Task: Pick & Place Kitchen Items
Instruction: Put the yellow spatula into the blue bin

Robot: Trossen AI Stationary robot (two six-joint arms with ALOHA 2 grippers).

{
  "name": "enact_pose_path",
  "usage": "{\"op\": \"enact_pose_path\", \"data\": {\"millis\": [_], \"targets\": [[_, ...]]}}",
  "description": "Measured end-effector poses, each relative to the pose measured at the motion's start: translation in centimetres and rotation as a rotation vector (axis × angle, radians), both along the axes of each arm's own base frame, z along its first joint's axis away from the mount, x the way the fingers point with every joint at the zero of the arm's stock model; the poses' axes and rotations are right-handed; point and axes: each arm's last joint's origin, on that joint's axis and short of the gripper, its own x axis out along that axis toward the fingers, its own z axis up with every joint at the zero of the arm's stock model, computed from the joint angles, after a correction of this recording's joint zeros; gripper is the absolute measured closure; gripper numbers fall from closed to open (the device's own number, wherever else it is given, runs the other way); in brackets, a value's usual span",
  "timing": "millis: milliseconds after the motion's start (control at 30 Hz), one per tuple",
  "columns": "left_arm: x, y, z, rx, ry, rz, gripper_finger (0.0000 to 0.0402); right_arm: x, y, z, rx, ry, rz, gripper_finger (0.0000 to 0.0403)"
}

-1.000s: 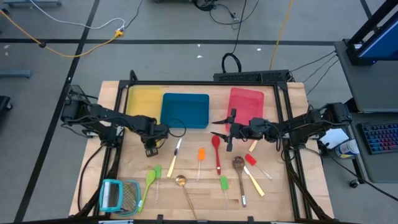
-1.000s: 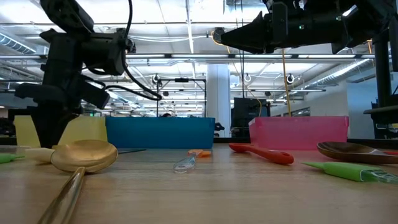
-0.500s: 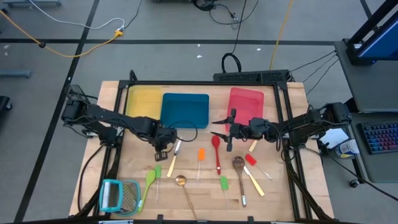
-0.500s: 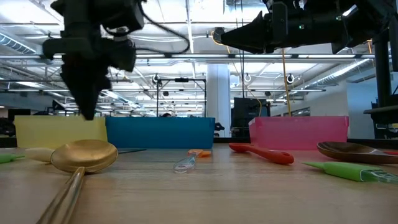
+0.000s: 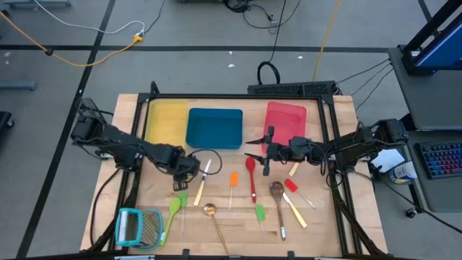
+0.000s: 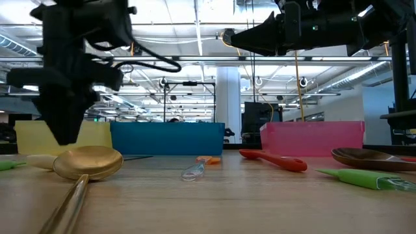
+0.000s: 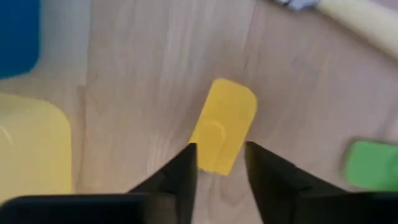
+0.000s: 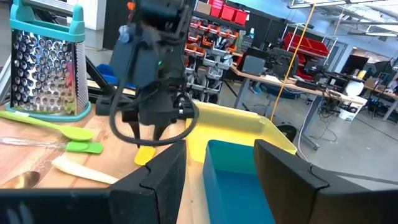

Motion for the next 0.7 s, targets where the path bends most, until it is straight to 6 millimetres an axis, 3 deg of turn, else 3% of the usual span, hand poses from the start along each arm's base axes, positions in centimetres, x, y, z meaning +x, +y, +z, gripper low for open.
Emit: {"op": "enact_pose_path", "data": {"millis": [167, 333, 533, 700], "targets": [[-0.6, 0.0, -1.1, 0.080, -0.011, -0.005, 0.0187, 0.0, 0.0, 0.0, 0.012, -0.002, 0.000, 0.0220], [-0.1, -0.4, -1.9, -0.031, -0.098, -0.020, 0.0155, 0.0, 0.0, 0.0, 0.012, -0.001, 0.000, 0.0220], [-0.4, -0.2, -2.6, -0.042, -0.085, -0.051, 0.0158, 0.0, 0.0, 0.0, 0.012, -0.001, 0.000, 0.0220], [-1.0, 0.2, -3.1, -0.045, -0.044, -0.116, 0.0199, 0.0, 0.0, 0.0, 0.036, -0.005, -0.001, 0.0220]]}}
